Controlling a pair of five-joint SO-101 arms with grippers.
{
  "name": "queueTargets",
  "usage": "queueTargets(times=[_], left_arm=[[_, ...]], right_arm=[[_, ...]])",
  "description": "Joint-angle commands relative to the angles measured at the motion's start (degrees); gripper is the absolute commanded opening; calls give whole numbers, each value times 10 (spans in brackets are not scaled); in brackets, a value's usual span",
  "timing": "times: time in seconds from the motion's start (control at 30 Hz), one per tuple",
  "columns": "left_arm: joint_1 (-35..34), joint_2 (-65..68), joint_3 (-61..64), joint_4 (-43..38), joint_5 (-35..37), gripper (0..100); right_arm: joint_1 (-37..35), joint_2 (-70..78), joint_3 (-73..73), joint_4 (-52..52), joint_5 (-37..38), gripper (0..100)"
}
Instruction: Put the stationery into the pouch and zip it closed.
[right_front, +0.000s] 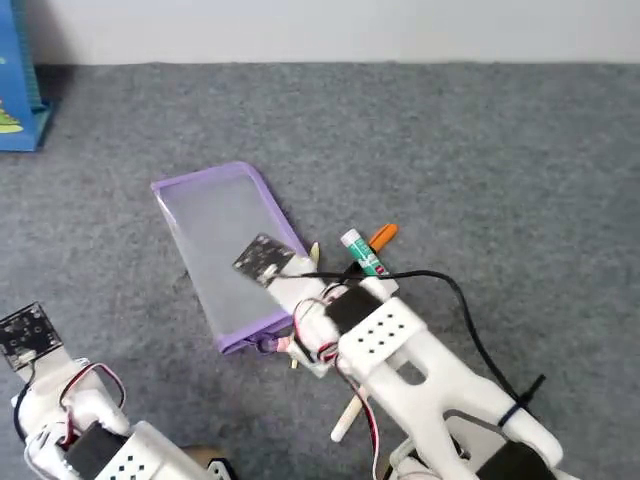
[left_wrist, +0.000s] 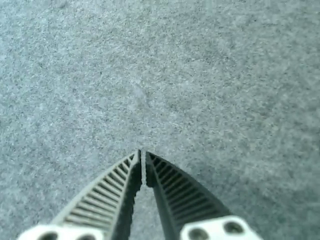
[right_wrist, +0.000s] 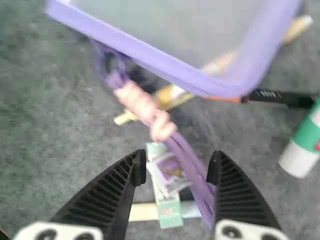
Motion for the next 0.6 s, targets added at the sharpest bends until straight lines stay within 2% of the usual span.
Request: queueTargets(times=[0.0,0.2,0.3,0.57], left_arm=[[5,4,-12,-14,3,13],[5,4,-12,-14,3,13],[5,4,-12,-14,3,13],[5,4,-12,-14,3,13]], right_arm=[[-18,0,-30,-22,-4,170],[-32,75,-33,-55,0,173],[-47,123,-40,-71,26,173],[-51,199,-102,-70,28,170]])
